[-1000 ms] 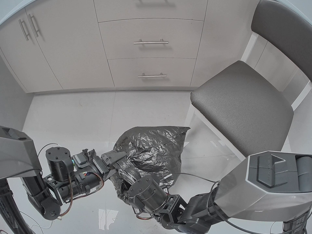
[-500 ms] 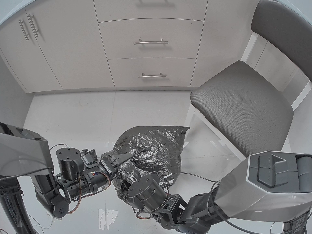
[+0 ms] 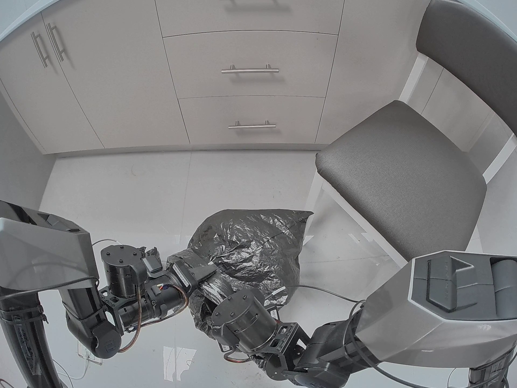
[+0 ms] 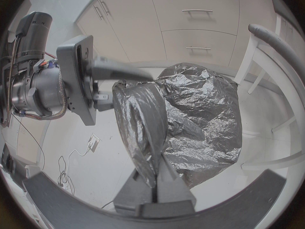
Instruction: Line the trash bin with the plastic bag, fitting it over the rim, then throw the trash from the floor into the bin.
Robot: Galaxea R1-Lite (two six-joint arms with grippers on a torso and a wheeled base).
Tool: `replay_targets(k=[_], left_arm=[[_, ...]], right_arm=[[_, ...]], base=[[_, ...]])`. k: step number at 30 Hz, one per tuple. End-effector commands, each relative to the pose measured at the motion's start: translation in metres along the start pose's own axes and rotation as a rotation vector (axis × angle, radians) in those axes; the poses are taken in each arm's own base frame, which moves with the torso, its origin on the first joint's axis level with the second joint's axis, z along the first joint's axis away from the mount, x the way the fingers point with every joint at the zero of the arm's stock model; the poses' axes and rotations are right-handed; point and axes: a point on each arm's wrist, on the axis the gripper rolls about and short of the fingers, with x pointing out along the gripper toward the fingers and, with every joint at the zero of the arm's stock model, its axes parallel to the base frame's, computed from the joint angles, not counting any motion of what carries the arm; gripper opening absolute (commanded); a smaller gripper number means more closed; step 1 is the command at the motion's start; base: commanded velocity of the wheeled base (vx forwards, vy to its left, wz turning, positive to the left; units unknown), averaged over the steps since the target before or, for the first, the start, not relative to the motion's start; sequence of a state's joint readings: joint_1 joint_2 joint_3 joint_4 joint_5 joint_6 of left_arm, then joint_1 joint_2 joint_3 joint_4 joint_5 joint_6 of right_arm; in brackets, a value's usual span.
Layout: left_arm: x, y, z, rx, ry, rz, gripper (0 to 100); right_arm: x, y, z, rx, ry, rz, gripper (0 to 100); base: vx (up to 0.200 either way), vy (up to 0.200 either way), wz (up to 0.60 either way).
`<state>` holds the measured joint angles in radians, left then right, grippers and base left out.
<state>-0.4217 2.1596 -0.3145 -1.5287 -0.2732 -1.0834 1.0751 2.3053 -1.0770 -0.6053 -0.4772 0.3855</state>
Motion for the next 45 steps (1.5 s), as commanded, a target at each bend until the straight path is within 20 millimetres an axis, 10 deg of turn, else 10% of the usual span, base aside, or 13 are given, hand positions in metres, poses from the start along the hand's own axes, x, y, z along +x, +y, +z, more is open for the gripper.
replay_targets(k=[1,16,17,28,45], left_arm=[[0.0,0.001,0.0,0.004,0.001,0.002,0],[-0.008,-0.007,-0.005,0.081,-0.041,0.02,0],[-0.008,-0.006,-0.005,0.08,-0.04,0.023,0],[-0.006,-0.006,-0.004,0.092,-0.04,0.016,0],[-0.006,0.01,-0.016,0.497,0.125,-0.009,0]], right_arm=[[0.0,0.0,0.0,0.002,-0.001,0.001,0],[0.001,-0.001,-0.003,-0.011,0.002,-0.017,0],[0.001,-0.001,-0.003,-0.013,0.003,-0.017,100],[-0.003,0.001,0.002,-0.005,-0.018,-0.02,100],[-0.024,-0.049,0.08,0.15,-0.229,-0.104,100]], base=[[0.0,0.0,0.0],[0.0,0.0,0.0],[0.0,0.0,0.0],[0.0,0.0,0.0],[0.0,0.0,0.0]])
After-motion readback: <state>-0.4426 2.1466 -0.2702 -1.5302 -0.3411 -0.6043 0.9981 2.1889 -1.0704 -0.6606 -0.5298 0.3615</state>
